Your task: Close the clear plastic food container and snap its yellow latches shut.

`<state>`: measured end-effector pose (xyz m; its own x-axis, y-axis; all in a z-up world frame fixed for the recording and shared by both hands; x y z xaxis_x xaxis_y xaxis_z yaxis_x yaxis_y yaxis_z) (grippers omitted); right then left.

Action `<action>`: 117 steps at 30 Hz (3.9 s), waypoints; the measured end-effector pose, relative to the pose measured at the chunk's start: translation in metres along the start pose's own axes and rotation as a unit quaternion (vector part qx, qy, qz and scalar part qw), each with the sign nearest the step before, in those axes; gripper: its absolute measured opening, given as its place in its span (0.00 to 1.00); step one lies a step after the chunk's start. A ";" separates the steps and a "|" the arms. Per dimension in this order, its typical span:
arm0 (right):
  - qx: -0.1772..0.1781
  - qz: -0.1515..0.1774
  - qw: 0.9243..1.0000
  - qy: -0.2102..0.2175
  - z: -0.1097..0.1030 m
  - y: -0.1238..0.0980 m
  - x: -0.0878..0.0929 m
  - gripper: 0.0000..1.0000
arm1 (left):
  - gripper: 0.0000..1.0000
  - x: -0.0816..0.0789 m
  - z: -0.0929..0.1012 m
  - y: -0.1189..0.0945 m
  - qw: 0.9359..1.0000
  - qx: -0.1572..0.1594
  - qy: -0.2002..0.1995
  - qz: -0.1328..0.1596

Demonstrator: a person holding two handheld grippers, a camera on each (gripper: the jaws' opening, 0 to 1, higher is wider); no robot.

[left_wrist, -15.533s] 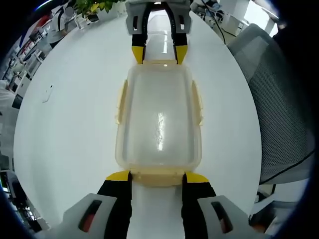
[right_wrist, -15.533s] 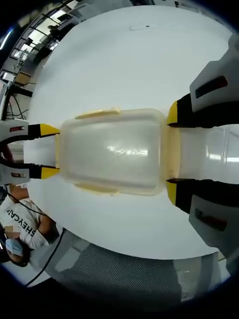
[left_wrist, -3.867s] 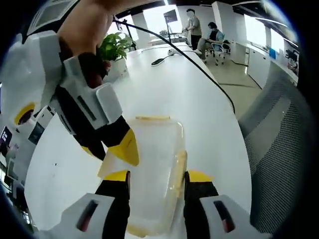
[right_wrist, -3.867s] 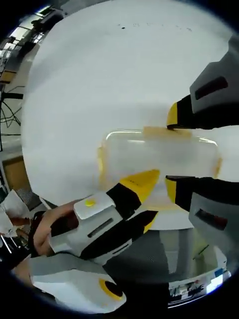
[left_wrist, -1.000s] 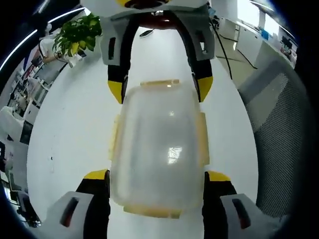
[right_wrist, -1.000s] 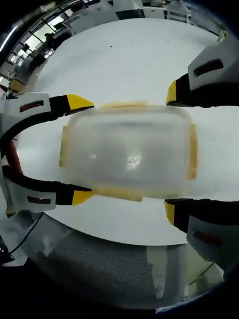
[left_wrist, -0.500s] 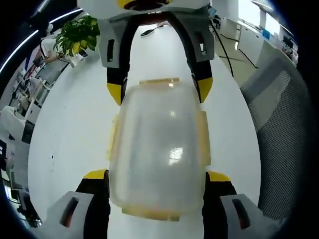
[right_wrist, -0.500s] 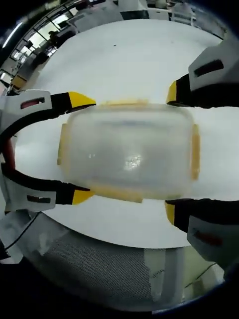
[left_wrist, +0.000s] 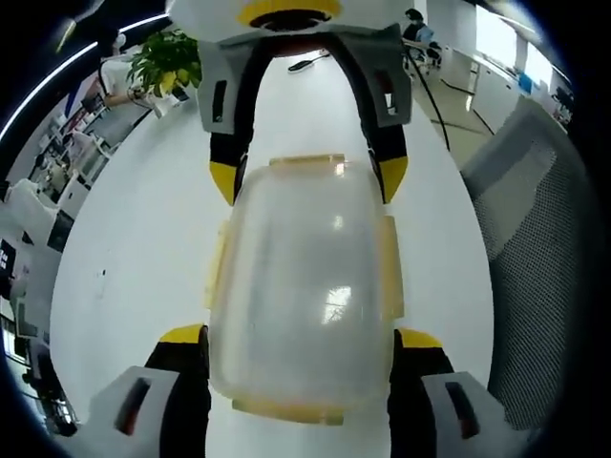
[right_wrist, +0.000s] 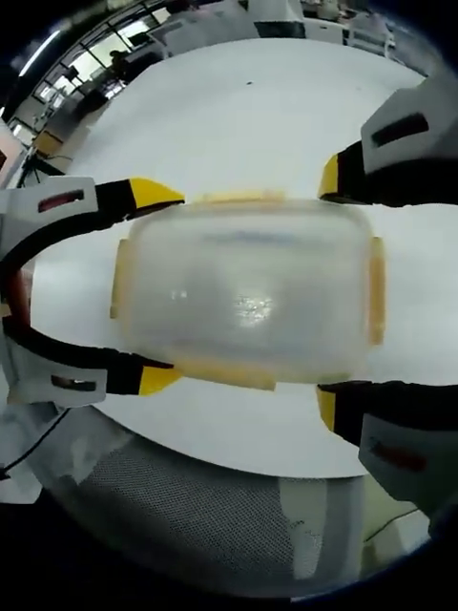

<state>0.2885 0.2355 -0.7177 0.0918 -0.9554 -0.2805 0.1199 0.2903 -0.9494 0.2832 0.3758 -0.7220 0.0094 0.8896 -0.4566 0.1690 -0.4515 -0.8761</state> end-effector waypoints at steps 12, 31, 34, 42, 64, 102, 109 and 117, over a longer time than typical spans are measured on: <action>0.013 -0.013 1.000 -0.009 0.004 0.011 -0.023 0.74 | 0.74 0.023 -0.005 -0.009 1.000 -0.001 -0.012 0.010; 0.024 -0.010 1.000 0.006 0.026 0.022 -0.043 0.75 | 0.75 0.040 -0.031 -0.013 1.000 0.003 0.002 -0.008; 0.025 -0.015 1.000 0.011 0.030 0.024 -0.044 0.75 | 0.75 0.042 -0.037 -0.013 1.000 0.005 0.007 -0.008; 0.027 -0.008 0.999 0.016 0.044 0.026 -0.043 0.75 | 0.75 0.044 -0.049 -0.011 1.000 0.006 0.008 -0.005; 0.032 -0.012 0.999 0.039 0.080 0.032 -0.044 0.75 | 0.75 0.045 -0.092 -0.004 0.999 0.016 0.032 -0.013; 0.037 0.006 0.998 0.045 0.101 0.034 -0.040 0.77 | 0.78 0.045 -0.117 0.001 0.999 0.017 0.029 -0.015; 0.038 0.003 0.998 0.046 0.101 0.034 -0.040 0.77 | 0.81 0.047 -0.118 0.003 1.000 0.022 0.022 -0.004; 0.041 0.048 0.997 0.053 0.101 0.032 -0.035 0.78 | 0.84 0.049 -0.117 0.008 0.998 0.014 0.048 -0.024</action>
<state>0.3894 0.2836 -0.7244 0.0021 -0.9222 -0.3867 0.1957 0.3796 -0.9042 0.3999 0.4243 -0.7331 0.0966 0.9119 -0.3989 0.1447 -0.4094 -0.9008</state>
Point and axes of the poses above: the point that each gripper's makers call its tool centre point, and the gripper's own axes: y roughly forward along the fingers, z roughly to its right, x roughly out of its underside, the point moved 9 cm from there along -y, roughly backward along the fingers, and after that the axes turned 3 degrees about x, right-handed, at the moved point
